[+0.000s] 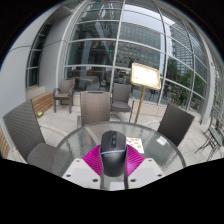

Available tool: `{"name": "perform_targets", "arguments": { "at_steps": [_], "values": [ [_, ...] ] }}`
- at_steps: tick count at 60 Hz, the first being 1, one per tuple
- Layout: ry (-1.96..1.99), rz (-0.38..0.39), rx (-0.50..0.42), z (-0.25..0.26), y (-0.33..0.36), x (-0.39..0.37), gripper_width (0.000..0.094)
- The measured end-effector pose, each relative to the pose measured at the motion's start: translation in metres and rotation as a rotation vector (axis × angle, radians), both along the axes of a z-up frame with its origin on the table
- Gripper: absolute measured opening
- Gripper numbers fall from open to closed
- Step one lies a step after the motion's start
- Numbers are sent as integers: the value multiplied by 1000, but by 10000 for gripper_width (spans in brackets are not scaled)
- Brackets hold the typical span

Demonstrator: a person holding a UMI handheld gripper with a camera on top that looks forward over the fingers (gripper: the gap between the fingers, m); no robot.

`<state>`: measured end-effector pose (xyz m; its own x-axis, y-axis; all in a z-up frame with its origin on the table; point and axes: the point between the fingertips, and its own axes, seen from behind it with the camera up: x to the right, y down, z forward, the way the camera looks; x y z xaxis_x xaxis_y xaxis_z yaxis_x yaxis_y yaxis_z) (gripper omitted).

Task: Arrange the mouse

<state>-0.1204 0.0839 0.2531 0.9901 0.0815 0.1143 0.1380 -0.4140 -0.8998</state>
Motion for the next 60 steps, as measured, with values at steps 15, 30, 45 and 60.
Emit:
{"name": "perform_targets", "arguments": {
  "at_steps": [15,30,45,60],
  "values": [
    [-10,-58,-185,-115,-64,156,267],
    [87,-68,-392,-266,-102,166,267],
    [102,-47,-406,-272,-99,157,430],
    [10,-77,-452,-252,-105,168,873]
  ]
}}
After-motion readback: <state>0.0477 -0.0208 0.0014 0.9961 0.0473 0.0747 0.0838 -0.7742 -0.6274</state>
